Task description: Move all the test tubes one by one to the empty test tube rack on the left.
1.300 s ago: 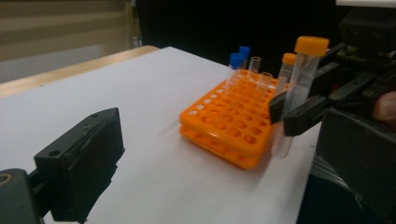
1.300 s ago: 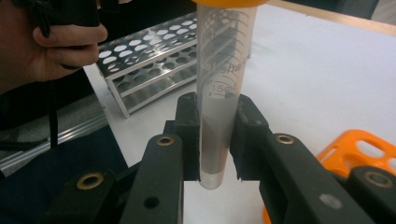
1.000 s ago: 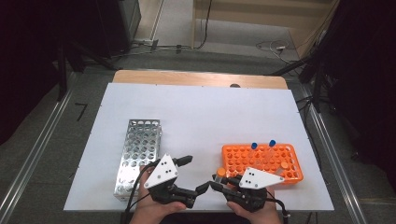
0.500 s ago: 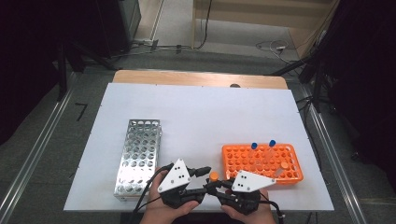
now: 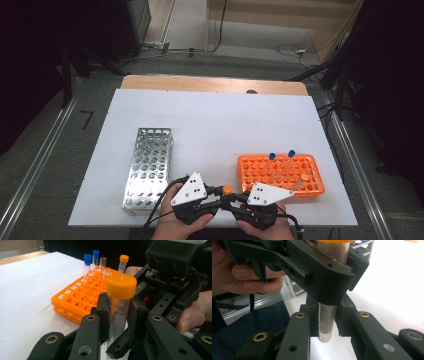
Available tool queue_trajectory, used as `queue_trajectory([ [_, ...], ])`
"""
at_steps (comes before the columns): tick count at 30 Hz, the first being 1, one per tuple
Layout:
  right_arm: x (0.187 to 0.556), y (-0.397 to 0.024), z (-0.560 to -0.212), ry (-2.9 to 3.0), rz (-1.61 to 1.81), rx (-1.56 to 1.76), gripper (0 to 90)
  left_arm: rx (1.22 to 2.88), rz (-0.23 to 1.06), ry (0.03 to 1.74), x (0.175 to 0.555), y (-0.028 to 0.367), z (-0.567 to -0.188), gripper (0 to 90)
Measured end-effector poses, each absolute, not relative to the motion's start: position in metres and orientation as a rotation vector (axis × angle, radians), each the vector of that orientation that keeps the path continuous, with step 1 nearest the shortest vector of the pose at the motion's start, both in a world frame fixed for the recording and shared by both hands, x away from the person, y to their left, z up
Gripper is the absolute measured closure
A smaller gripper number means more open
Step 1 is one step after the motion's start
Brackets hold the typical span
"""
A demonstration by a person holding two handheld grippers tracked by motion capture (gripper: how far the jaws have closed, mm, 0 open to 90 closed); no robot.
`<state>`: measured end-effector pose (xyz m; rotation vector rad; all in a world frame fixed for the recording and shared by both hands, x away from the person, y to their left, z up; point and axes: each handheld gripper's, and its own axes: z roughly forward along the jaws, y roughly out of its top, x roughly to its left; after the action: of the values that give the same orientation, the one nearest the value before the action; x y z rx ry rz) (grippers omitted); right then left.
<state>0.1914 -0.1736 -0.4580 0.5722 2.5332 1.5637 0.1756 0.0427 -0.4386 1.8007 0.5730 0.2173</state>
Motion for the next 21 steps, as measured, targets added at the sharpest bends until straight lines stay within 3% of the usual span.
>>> queue_trajectory([
  [6,0.193,-0.176,-0.458,2.545,1.592,0.561,68.8,1.772,0.217,0.583,0.175,0.047,-0.436,74.4],
  [9,0.195,-0.180,-0.455,2.528,1.604,0.571,58.7,1.751,0.248,0.605,0.176,0.056,-0.431,74.4],
  [14,0.198,-0.188,-0.449,2.495,1.627,0.584,51.6,1.732,0.268,0.638,0.179,0.066,-0.428,74.5],
  [21,0.202,-0.208,-0.436,2.440,1.595,0.614,34.5,1.708,0.296,0.670,0.182,0.084,-0.422,74.5],
])
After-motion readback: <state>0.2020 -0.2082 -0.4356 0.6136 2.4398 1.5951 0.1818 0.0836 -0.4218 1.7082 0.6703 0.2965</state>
